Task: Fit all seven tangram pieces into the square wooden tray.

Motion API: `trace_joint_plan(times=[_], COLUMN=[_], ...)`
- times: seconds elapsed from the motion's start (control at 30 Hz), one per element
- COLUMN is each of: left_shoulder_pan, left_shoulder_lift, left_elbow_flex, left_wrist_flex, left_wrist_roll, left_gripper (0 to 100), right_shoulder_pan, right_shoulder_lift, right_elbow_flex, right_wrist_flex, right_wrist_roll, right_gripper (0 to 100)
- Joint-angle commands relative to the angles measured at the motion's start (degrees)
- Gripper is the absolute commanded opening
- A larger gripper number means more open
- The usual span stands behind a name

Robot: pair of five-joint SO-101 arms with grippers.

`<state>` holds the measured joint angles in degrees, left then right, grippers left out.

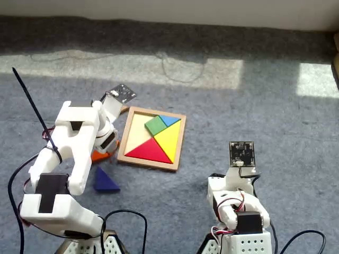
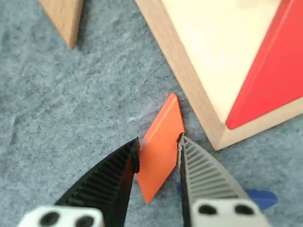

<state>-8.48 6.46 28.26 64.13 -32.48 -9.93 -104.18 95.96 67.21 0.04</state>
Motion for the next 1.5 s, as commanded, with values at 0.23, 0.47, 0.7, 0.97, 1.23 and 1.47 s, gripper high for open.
trace_joint_plan(times=[0.23,0.47,0.7,0.97,1.23,1.47], left_shoulder_pan=[0.0,-0.9,-1.6,-7.1,-3.9,-3.4], left_shoulder_lift=[-12.2,-17.2,-14.8,-0.6,5.1,5.0], left_elbow_flex=[-1.5,7.2,12.5,-0.3,-5.7,-4.2], left_wrist_flex=[7.3,2.5,-6.0,-3.3,1.2,1.2], left_wrist_roll=[4.2,4.0,4.0,4.0,2.5,0.5], left_gripper=[27,29,29,29,18,8], right_shoulder_pan=[0.7,0.7,0.7,0.7,0.7,0.7], right_shoulder_lift=[-1.0,-1.0,-1.0,-1.0,-1.0,-1.0], right_elbow_flex=[7.7,7.7,7.7,7.7,7.7,7.7], right_wrist_flex=[0.4,0.4,0.4,0.4,0.4,0.4], right_wrist_roll=[-0.1,-0.1,-0.1,-0.1,-0.1,-0.1], right_gripper=[0.6,0.6,0.6,0.6,0.6,0.6])
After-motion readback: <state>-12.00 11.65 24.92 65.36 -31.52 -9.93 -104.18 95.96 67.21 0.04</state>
